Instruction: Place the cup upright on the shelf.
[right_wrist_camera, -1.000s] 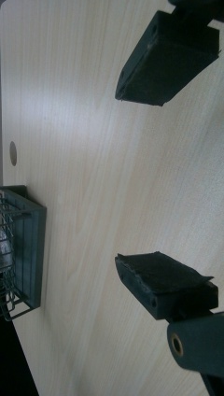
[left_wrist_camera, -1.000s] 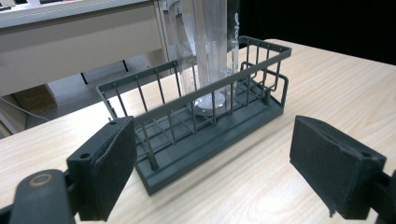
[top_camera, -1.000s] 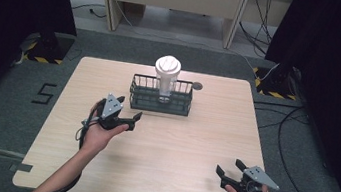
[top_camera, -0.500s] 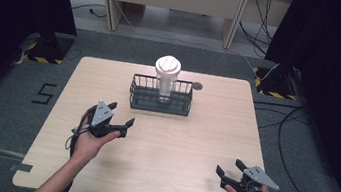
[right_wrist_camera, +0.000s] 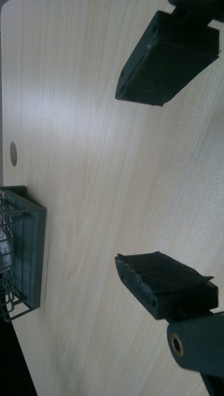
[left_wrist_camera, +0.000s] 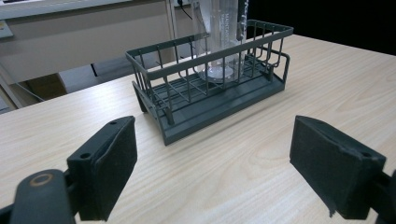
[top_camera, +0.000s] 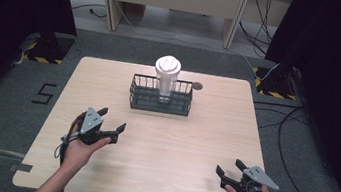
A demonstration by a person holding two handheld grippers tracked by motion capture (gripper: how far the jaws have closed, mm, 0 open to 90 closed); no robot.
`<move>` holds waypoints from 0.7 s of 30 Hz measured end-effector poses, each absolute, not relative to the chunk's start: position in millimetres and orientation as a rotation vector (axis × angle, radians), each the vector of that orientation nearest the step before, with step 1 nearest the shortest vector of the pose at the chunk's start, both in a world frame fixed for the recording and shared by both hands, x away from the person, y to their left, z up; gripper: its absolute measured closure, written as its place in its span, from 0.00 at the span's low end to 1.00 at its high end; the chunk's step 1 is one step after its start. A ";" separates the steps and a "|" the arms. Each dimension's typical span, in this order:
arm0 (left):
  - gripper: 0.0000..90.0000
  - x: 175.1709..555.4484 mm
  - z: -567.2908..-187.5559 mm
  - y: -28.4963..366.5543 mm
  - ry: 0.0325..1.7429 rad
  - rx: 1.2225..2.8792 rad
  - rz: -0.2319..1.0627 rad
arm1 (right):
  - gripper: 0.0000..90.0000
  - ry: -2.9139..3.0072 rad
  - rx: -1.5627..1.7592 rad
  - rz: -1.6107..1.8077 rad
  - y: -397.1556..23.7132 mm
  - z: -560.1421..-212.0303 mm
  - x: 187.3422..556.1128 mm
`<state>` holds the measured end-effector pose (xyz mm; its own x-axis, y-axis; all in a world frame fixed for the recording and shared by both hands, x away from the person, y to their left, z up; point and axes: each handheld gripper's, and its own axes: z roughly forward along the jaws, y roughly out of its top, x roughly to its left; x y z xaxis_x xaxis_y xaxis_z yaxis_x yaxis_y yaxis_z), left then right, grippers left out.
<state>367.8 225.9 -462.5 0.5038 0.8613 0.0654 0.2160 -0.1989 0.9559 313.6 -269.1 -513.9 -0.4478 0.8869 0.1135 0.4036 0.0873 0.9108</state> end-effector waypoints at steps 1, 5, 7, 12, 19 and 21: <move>0.16 366.3 -463.0 226.8 0.923 1.700 0.772 | 0.20 1.896 1.266 1.339 -269.1 -513.9 313.6; 0.16 360.4 -464.4 232.0 0.926 1.702 0.776 | 0.20 1.896 1.263 1.338 -269.3 -513.9 313.7; 0.16 357.3 -465.3 235.1 0.932 1.698 0.778 | 0.20 1.896 1.263 1.338 -269.3 -513.9 313.7; 0.16 349.3 -469.7 242.8 0.949 1.694 0.780 | 0.20 1.896 1.265 1.338 -269.1 -513.9 313.6; 0.16 337.6 -479.9 249.6 0.962 1.704 0.780 | 0.20 1.895 1.262 1.336 -269.1 -513.9 313.6; 0.16 335.0 -482.2 251.5 0.962 1.707 0.783 | 0.20 1.896 1.260 1.335 -269.1 -513.8 313.4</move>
<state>335.0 251.5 -482.2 0.4771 0.8766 0.0629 0.2395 -0.1985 0.9504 313.4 -269.1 -513.8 -0.4487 0.8872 0.1073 0.4000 0.0920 0.9119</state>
